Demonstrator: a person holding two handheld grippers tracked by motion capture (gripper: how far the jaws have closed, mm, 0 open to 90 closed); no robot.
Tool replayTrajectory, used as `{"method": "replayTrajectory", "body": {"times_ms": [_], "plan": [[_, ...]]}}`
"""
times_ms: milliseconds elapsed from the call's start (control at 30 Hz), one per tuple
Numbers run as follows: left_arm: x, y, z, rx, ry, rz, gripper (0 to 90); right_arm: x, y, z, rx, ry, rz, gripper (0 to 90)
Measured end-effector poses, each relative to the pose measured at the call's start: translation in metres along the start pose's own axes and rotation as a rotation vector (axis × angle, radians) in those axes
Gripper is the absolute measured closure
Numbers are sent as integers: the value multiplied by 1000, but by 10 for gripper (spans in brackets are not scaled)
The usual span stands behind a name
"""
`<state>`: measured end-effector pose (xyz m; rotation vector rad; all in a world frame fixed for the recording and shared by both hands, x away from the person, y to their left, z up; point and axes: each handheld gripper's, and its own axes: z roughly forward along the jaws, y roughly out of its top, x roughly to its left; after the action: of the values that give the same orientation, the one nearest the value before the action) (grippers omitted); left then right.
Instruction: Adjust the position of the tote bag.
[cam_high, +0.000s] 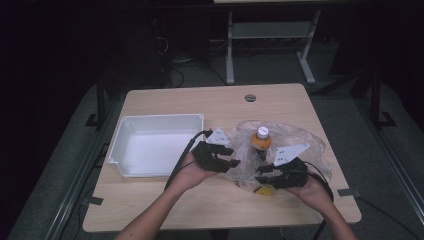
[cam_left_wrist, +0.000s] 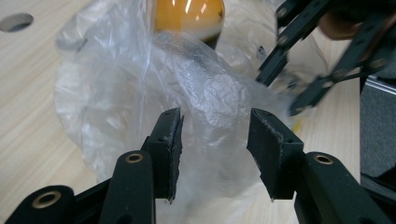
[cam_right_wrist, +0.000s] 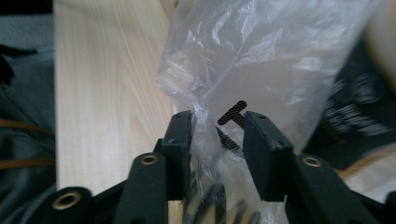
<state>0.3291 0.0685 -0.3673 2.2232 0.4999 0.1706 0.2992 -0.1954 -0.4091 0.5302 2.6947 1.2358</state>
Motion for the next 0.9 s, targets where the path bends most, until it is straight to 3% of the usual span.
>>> {"method": "replayTrajectory", "body": {"times_ms": [267,400,467,567,700,900], "plan": [[5,18,-3,-21,23,-16,500,-4,7,-40,-70,-49,13,479],[6,24,-3,-18,28,-20,473,-10,8,-51,-88,-73,19,466],[6,28,-1,-20,35,-21,442,-17,8,-61,-93,-108,26,458],[8,31,4,-30,28,-67,409,-26,10,-68,-91,-139,38,431],[8,33,11,-22,45,-91,354,-41,12,-74,-85,-181,53,396],[10,32,23,20,87,-85,299,-62,12,-70,-62,-199,74,376]]}}
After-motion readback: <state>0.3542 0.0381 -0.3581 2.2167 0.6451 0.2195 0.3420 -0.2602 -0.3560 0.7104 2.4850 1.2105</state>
